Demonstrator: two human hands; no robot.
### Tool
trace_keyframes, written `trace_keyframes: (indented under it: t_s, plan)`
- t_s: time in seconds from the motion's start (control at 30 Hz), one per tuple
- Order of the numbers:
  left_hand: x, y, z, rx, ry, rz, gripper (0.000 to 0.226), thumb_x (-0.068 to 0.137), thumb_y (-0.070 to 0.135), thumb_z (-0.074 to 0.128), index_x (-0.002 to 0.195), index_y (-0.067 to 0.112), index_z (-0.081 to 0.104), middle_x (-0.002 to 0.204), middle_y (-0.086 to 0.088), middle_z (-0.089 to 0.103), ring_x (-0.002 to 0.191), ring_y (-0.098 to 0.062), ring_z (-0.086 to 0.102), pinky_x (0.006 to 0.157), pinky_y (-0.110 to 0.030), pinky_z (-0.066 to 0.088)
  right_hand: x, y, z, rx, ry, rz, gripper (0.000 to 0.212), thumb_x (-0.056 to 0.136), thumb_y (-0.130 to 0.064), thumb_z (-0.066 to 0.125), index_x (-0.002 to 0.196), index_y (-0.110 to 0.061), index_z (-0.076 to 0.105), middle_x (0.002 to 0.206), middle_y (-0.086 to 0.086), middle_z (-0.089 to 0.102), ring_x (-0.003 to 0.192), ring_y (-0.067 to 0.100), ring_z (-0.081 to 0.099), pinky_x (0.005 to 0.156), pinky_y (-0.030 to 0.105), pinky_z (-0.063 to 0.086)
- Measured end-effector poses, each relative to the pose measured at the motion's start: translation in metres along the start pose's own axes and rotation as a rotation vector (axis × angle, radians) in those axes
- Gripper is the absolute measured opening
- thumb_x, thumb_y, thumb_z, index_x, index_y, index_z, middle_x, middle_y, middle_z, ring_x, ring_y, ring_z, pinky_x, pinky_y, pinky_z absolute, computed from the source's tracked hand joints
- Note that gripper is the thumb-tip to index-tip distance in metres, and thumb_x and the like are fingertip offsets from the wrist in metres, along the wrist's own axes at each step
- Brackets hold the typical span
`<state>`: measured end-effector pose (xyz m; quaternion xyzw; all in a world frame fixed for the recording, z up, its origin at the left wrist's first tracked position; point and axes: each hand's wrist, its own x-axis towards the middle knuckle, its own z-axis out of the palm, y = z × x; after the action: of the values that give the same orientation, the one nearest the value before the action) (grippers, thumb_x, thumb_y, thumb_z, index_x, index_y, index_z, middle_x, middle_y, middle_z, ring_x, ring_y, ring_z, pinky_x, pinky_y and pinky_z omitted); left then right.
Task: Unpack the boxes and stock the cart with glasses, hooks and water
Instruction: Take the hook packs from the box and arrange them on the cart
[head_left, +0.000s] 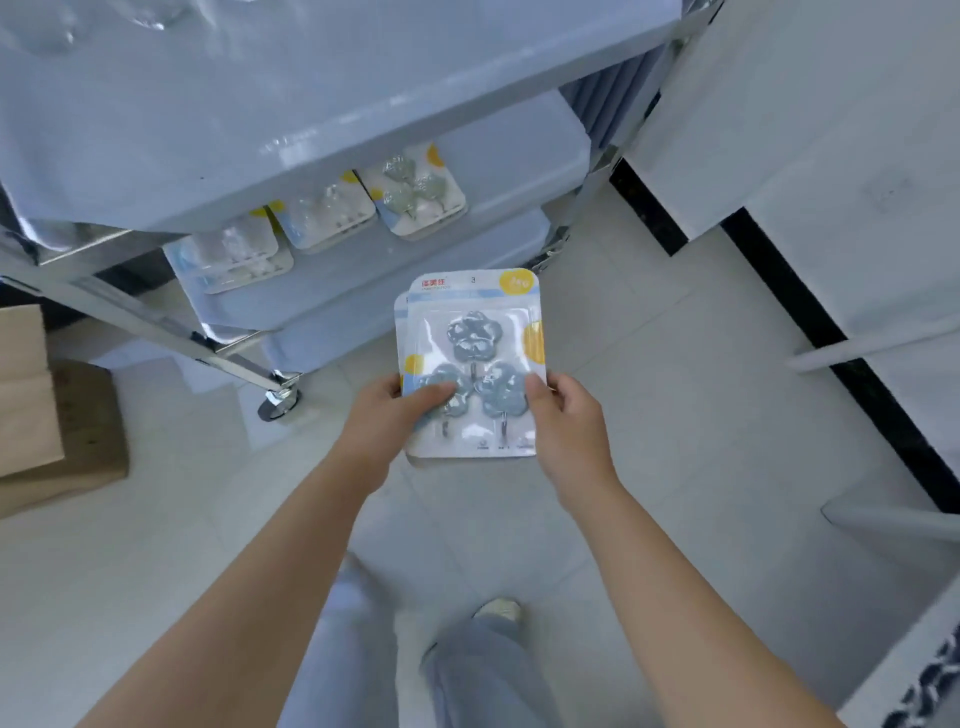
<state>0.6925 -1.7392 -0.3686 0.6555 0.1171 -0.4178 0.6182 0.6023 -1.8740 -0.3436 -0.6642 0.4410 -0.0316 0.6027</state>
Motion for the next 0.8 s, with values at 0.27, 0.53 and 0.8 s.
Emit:
trace_keyframes:
  t_s: [0.27,0.53,0.8]
  plan:
    - [0.085,0.032,0.053,-0.085,0.23,0.064,0.012,0.084,0.014,0.067,0.095,0.011,0.063,0.084,-0.002,0.068,0.064,-0.009,0.065,0.052,-0.015,0.048,0.124,-0.031,-0.032,-0.007,-0.4,0.049,0.029,0.097,-0.007,0.045,0.096,-0.031,0.062,0.095,-0.011,0.07,0.088,0.009,0.065,0.083,0.028,0.052]
    - [0.199,0.051,0.101,-0.029,0.382,0.219,0.019,0.085,0.015,0.066,0.098,0.028,0.06,0.104,0.002,0.067,0.097,-0.017,0.064,0.086,-0.031,0.051,0.264,-0.025,-0.031,-0.117,-0.278,-0.093,0.008,0.095,-0.019,0.052,0.097,-0.021,0.059,0.088,-0.005,0.067,0.075,0.006,0.06,0.067,0.018,0.046]
    - [0.28,0.056,0.128,-0.048,0.527,0.454,0.049,0.071,0.029,0.068,0.117,0.028,0.05,0.108,0.001,0.065,0.087,-0.012,0.064,0.073,-0.029,0.051,0.381,-0.014,-0.021,-0.102,-0.271,-0.381,0.015,0.094,-0.025,0.054,0.082,-0.027,0.063,0.078,-0.009,0.066,0.073,0.008,0.059,0.07,0.022,0.048]
